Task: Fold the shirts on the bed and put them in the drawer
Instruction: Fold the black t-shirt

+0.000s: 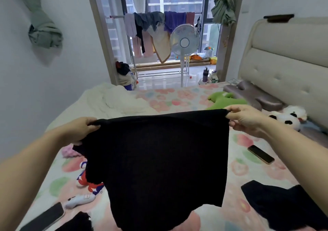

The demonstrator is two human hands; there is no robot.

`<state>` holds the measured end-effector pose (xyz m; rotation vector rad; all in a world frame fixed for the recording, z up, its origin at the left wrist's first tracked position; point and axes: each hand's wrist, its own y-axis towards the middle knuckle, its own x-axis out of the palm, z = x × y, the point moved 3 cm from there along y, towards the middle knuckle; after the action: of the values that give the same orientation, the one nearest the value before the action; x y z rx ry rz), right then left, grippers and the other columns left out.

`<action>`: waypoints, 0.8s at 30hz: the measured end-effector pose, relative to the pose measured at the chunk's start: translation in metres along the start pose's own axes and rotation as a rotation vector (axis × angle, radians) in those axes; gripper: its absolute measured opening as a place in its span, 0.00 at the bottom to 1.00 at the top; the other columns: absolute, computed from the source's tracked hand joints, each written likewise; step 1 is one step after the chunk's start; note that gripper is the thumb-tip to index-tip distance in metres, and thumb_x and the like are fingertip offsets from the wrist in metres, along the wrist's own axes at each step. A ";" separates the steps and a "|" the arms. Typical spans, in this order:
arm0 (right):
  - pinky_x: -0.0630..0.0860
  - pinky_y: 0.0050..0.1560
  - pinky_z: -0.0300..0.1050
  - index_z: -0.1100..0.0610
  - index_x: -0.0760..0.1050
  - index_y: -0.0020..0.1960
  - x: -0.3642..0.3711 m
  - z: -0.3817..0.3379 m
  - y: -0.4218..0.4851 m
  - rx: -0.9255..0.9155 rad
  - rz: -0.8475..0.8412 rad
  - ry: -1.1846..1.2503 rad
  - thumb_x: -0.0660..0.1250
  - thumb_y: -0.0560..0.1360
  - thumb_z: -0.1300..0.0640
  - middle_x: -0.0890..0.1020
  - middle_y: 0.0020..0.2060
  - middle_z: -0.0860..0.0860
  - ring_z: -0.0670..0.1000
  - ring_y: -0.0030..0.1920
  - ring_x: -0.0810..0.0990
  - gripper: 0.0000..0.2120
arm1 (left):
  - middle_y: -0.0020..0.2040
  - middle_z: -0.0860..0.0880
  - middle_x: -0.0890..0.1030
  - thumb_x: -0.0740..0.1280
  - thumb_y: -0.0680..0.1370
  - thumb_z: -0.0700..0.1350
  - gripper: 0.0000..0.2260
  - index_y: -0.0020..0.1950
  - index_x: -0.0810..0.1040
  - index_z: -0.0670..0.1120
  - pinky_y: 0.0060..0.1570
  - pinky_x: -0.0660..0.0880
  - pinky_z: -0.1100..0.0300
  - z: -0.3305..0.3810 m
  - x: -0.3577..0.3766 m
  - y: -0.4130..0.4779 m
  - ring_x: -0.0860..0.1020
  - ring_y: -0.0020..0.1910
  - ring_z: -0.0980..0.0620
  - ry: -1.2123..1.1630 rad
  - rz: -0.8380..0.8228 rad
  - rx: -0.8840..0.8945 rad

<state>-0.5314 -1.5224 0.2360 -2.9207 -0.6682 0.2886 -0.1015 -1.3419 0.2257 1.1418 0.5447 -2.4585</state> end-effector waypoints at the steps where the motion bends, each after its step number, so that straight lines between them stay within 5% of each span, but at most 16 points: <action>1: 0.71 0.22 0.32 0.59 0.72 0.39 0.003 0.004 0.005 0.020 0.000 0.053 0.57 0.76 0.71 0.74 0.33 0.55 0.45 0.23 0.77 0.12 | 0.42 0.47 0.77 0.61 0.80 0.45 0.07 0.47 0.78 0.48 0.29 0.75 0.58 -0.006 0.004 0.002 0.75 0.42 0.49 -0.132 -0.043 -0.065; 4: 0.80 0.33 0.38 0.62 0.72 0.40 0.012 0.009 0.022 0.032 0.033 0.160 0.55 0.76 0.74 0.77 0.37 0.58 0.49 0.28 0.82 0.13 | 0.49 0.46 0.78 0.62 0.79 0.44 0.06 0.50 0.78 0.45 0.31 0.80 0.54 -0.014 0.015 0.013 0.77 0.48 0.47 -0.497 -0.077 -0.131; 7: 0.80 0.37 0.38 0.61 0.71 0.40 0.015 -0.001 0.040 -0.024 0.082 0.190 0.53 0.77 0.74 0.76 0.39 0.57 0.47 0.30 0.82 0.13 | 0.45 0.45 0.77 0.62 0.79 0.43 0.06 0.46 0.77 0.45 0.30 0.80 0.56 -0.006 0.012 0.026 0.76 0.45 0.48 -0.588 0.075 -0.009; 13: 0.80 0.43 0.35 0.59 0.78 0.39 -0.002 -0.029 0.048 -0.257 0.064 0.292 0.54 0.77 0.72 0.84 0.33 0.47 0.44 0.40 0.82 0.17 | 0.35 0.49 0.80 0.64 0.78 0.44 0.06 0.41 0.77 0.47 0.30 0.77 0.66 0.021 -0.021 0.015 0.79 0.31 0.57 -0.552 0.290 0.256; 17: 0.65 0.49 0.19 0.68 0.81 0.41 0.002 0.014 0.007 -0.409 -0.072 -0.093 0.60 0.78 0.60 0.78 0.35 0.41 0.29 0.42 0.74 0.15 | 0.30 0.53 0.77 0.68 0.75 0.45 0.08 0.35 0.79 0.50 0.35 0.71 0.58 -0.010 0.021 -0.027 0.73 0.31 0.50 -0.336 0.276 0.228; 19: 0.69 0.45 0.20 0.63 0.81 0.40 0.002 0.074 -0.003 -0.232 -0.083 -0.021 0.57 0.78 0.66 0.78 0.34 0.40 0.32 0.38 0.76 0.15 | 0.29 0.51 0.77 0.70 0.73 0.42 0.09 0.34 0.79 0.52 0.30 0.70 0.64 -0.035 0.075 -0.058 0.72 0.30 0.52 -0.262 0.223 0.184; 21: 0.75 0.39 0.29 0.61 0.77 0.35 -0.004 0.154 -0.010 -0.041 0.016 -0.061 0.55 0.75 0.75 0.80 0.36 0.52 0.39 0.35 0.79 0.18 | 0.29 0.50 0.78 0.72 0.71 0.40 0.10 0.33 0.78 0.52 0.30 0.67 0.73 -0.063 0.141 -0.090 0.73 0.30 0.59 -0.170 0.134 0.145; 24: 0.72 0.42 0.34 0.59 0.80 0.39 -0.006 0.271 -0.049 0.273 -0.116 -0.425 0.62 0.74 0.70 0.82 0.38 0.53 0.44 0.40 0.79 0.12 | 0.28 0.53 0.77 0.74 0.69 0.40 0.13 0.31 0.74 0.54 0.33 0.66 0.67 -0.114 0.248 -0.132 0.76 0.32 0.54 -0.074 -0.052 0.018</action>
<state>-0.6151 -1.4582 -0.0189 -2.5647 -0.7754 0.9234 -0.2418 -1.2152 -0.0117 1.0507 0.5380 -2.5431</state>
